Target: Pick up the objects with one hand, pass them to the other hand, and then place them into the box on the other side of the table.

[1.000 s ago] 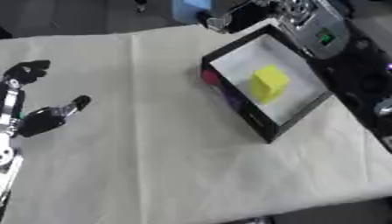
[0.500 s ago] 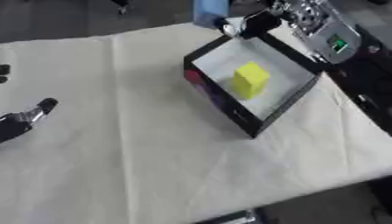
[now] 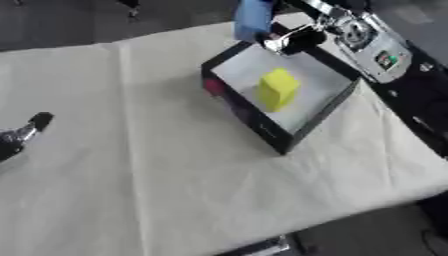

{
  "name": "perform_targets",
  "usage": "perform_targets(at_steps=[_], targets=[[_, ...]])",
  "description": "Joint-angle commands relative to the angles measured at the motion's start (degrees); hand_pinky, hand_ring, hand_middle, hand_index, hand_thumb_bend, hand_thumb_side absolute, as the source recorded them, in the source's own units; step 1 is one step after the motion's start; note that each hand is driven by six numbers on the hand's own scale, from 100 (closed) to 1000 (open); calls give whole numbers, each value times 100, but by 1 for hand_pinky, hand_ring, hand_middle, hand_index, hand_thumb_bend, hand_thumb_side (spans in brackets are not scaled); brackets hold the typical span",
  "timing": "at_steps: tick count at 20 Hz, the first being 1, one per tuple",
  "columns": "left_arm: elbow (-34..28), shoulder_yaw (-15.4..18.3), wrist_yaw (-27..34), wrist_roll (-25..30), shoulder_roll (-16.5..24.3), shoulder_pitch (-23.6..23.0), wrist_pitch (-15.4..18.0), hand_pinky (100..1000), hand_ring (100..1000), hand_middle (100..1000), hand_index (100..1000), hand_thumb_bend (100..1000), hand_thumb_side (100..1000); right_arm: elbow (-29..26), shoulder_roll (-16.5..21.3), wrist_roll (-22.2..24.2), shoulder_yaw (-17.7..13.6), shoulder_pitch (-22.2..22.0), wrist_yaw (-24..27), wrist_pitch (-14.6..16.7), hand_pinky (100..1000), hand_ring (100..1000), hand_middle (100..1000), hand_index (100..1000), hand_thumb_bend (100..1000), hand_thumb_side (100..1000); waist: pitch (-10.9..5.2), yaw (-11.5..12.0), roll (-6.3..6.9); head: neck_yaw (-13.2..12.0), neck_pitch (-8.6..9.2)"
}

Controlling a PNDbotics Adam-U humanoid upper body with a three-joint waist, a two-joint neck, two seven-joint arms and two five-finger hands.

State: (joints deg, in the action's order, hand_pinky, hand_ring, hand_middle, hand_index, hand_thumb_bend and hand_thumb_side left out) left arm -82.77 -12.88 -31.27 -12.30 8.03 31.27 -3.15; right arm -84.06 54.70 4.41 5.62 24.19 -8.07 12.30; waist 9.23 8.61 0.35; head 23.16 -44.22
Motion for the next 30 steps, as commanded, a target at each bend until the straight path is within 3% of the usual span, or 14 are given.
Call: perform_targets(at_steps=[1,3,4,6,8,13,19,22,24,27,30], targets=[[-124,56,44,-48,51,84,-4,853,776,745,819,723,448,217,146,-267,-92,22,-590,332,870,762,552,683,306,100,-122,2,44,-67,11],[-124,55,76,-49,45,79,1,860,785,751,819,724,449,349,141,-271,-68,-20,-935,552,907,825,654,764,417,114,-111,8,49,-101,11],[-124,54,92,-43,42,76,10,862,787,752,820,725,449,401,140,-231,-65,-32,-1103,663,922,854,704,798,422,144,-107,11,51,-110,11],[-125,54,110,-29,39,72,31,863,786,750,819,727,449,481,132,-156,-99,-39,-1372,871,936,900,794,888,461,327,-104,13,54,-122,11],[-127,55,120,-26,40,71,49,864,787,750,819,730,453,540,135,-150,-154,-41,-1566,998,941,917,808,905,532,435,-105,13,52,-139,11],[-133,60,124,-16,51,65,96,865,790,750,818,738,450,626,124,-171,-197,-54,-1809,1055,948,932,827,926,503,495,-116,28,37,-208,11],[-148,79,128,-37,85,71,75,864,789,749,818,735,450,584,132,-89,-279,-66,-1458,950,951,925,841,952,420,464,-129,62,22,-253,11],[-154,103,166,-63,112,90,27,858,786,742,815,707,482,502,35,146,-343,-101,-820,726,947,875,851,968,100,499,-127,86,26,-334,11],[-125,114,237,-38,176,144,-18,851,781,729,807,701,499,350,-47,577,-427,-130,30,494,951,866,852,954,100,499,-125,100,41,-443,11],[-58,193,375,-4,452,323,-146,844,773,720,807,660,523,-8,-50,1060,-595,-168,1420,110,968,864,872,974,100,276,-129,121,72,-593,11],[55,243,351,227,875,611,-316,854,784,733,829,651,532,-340,35,1302,-735,-180,2331,-194,990,895,900,1000,100,328,-129,124,92,-750,11]])
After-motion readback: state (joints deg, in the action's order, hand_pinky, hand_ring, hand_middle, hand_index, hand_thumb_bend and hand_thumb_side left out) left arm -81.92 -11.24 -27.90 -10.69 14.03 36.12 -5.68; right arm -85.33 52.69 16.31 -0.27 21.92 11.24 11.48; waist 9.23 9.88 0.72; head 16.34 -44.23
